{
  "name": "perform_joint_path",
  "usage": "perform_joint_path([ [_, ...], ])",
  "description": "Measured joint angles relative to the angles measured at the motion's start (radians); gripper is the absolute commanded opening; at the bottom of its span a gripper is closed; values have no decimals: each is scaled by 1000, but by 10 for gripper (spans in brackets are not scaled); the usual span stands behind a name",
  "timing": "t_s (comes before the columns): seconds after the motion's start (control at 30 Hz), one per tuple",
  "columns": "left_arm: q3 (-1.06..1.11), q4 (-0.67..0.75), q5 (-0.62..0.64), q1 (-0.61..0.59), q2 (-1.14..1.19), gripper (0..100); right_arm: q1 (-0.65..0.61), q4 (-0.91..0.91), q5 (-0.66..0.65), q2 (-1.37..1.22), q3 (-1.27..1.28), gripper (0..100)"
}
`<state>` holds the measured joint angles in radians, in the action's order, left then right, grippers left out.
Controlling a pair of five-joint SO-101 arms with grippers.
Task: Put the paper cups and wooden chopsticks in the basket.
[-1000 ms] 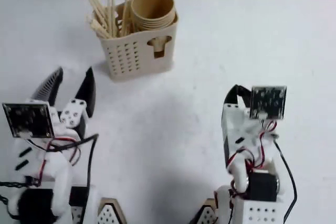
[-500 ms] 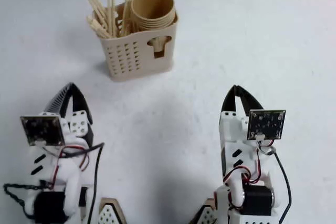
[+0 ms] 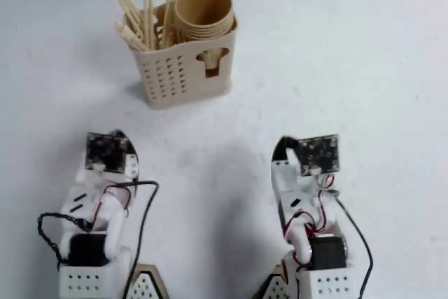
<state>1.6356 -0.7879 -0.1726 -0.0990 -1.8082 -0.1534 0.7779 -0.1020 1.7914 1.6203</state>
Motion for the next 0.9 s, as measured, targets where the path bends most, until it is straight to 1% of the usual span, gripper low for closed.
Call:
perform_joint_path([
  [0.13, 58, 0, -71, 0, 0, 24, -11, 0, 0, 2, 58, 18],
  [0.37, 61, -49, -86, 25, 0, 24, -15, 121, 0, -2, 61, 18],
  [0.53, 61, -133, -86, 32, 0, 24, -15, 213, 0, -2, 61, 18],
  [0.7, 61, -270, -86, 32, 0, 24, -15, 308, 0, -2, 61, 18],
  [0.9, 61, -361, -86, 32, 0, 24, -15, 463, 0, -2, 61, 18],
])
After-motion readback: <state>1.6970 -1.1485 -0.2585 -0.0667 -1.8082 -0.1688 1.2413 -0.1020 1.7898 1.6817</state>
